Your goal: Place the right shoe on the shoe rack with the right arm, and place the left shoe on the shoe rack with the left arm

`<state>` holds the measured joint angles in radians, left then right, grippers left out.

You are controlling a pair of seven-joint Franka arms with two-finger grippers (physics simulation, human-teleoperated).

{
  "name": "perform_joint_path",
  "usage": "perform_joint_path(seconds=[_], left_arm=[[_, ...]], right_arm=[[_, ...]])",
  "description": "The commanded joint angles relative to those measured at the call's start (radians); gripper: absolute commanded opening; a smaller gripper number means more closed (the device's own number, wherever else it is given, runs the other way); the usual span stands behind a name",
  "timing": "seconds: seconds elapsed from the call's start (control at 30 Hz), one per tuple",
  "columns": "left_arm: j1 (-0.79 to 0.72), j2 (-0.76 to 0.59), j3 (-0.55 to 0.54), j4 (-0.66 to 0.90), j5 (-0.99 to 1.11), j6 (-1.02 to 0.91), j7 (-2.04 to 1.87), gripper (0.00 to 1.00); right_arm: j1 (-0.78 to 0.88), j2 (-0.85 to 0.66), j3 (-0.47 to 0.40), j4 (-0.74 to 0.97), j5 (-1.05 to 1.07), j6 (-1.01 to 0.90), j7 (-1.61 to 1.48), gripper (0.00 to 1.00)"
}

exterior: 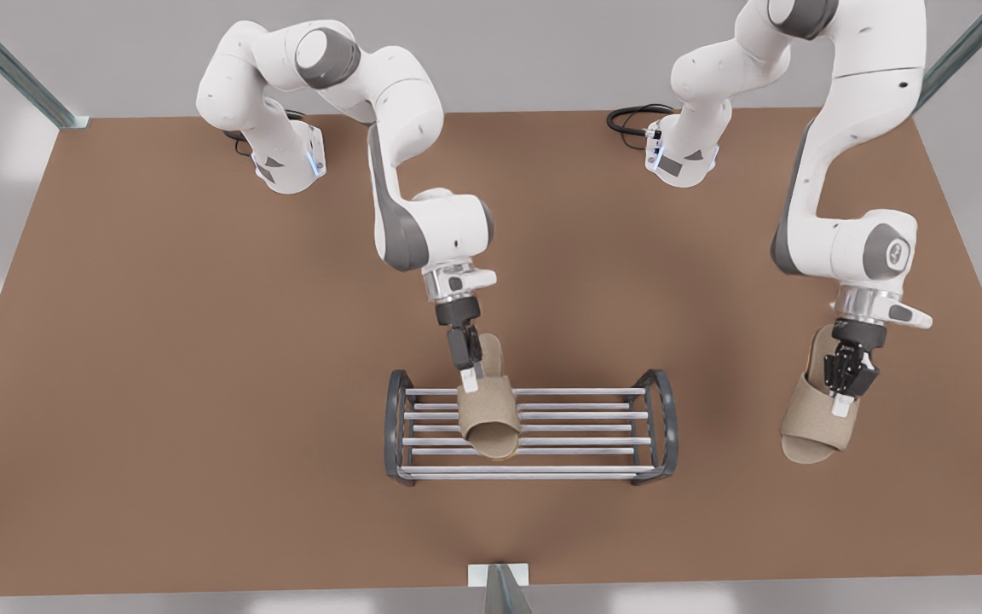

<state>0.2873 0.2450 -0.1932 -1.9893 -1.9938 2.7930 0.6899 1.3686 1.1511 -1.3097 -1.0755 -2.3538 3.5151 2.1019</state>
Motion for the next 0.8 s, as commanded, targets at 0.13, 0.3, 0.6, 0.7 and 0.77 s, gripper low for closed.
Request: perform_joint_path(seconds=[0.13,0.3,0.6,0.7,0.77], left_arm=[[0.001,-0.010,-0.006,0.003,0.139,0.016,-0.923,0.21],[0.001,-0.016,-0.006,0.003,0.280,0.014,-1.052,0.21],[0.000,-0.024,-0.006,0.003,0.385,0.011,-1.175,0.21],[-0.019,-0.073,-0.058,0.035,0.578,0.011,-1.529,0.21],[-0.050,-0.084,-0.110,0.098,0.905,0.007,-1.928,0.21]], right_arm=[[-0.034,0.010,0.049,0.032,0.007,0.002,0.049,1.00],[-0.023,-0.033,0.138,0.012,-0.039,0.005,0.046,1.00],[-0.287,-0.666,0.584,-0.238,-0.110,-0.004,0.058,1.00],[-0.837,-1.045,1.153,-0.558,-0.076,-0.148,0.288,1.00],[-1.051,-1.148,1.391,-0.770,0.328,-0.329,0.406,1.00]])
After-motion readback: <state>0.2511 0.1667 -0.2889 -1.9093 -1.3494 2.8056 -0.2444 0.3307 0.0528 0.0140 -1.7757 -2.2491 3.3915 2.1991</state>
